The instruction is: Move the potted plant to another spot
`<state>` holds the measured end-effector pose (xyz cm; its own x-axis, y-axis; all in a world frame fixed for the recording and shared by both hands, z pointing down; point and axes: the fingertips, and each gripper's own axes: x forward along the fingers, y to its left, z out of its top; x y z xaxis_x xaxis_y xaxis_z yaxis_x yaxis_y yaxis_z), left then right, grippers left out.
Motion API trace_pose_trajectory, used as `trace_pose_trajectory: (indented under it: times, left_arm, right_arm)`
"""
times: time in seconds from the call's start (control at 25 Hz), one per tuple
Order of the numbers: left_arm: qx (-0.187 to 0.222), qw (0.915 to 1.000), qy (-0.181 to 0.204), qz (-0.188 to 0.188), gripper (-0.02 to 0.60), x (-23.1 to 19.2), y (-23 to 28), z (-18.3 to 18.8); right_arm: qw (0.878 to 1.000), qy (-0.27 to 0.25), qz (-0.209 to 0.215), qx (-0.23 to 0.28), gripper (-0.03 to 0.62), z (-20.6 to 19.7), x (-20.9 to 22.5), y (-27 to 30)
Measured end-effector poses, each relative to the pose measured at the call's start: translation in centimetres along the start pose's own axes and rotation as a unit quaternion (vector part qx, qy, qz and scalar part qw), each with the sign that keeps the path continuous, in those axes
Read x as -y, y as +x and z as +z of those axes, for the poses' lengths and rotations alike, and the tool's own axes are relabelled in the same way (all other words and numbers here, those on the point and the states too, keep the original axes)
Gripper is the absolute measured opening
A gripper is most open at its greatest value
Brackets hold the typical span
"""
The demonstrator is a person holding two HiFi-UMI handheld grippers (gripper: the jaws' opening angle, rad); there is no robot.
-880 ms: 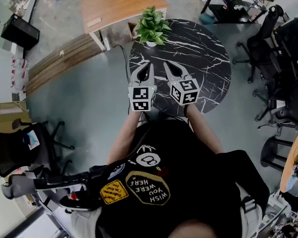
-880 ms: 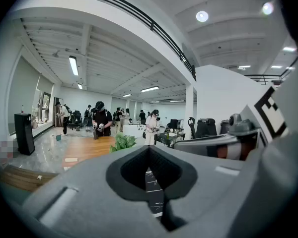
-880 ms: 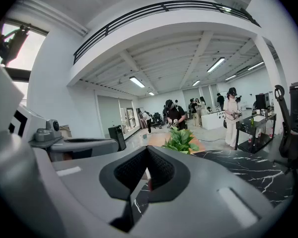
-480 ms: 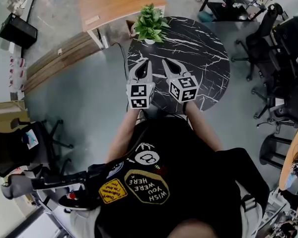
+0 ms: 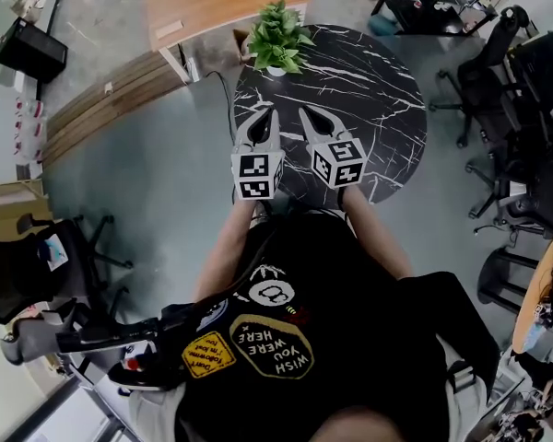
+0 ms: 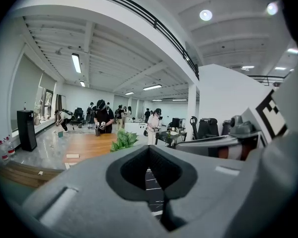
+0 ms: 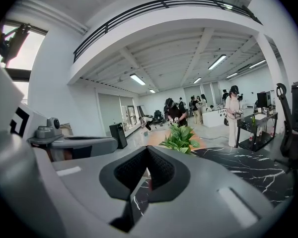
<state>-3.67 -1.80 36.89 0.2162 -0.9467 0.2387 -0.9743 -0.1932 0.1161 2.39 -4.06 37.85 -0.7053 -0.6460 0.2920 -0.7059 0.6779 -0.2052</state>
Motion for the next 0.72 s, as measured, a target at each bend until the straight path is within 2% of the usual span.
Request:
trace_pose_trajectory:
  times: [0.32,0.56,0.72]
  left_arm:
    - [-0.051,0.9987,0.000,0.011,0.005,-0.1,2.9,-3.8]
    - [-0.065,0.9973,-0.011,0.031,0.005,-1.0,5.3,-5.5]
    - [-0.069,0.9970,-0.011,0.034,0.005,-2.2,7.0,-6.0]
  right_arm:
    - [0.999,0.006,0.016,-0.042,0.003,-3.6,2.7,2.3]
    - [0.997,0.004,0.035,-0.065,0.003,-5.5,4.3,4.7]
    - [0.996,0.009,0.033,-0.079,0.003,-6.9,5.6,7.1]
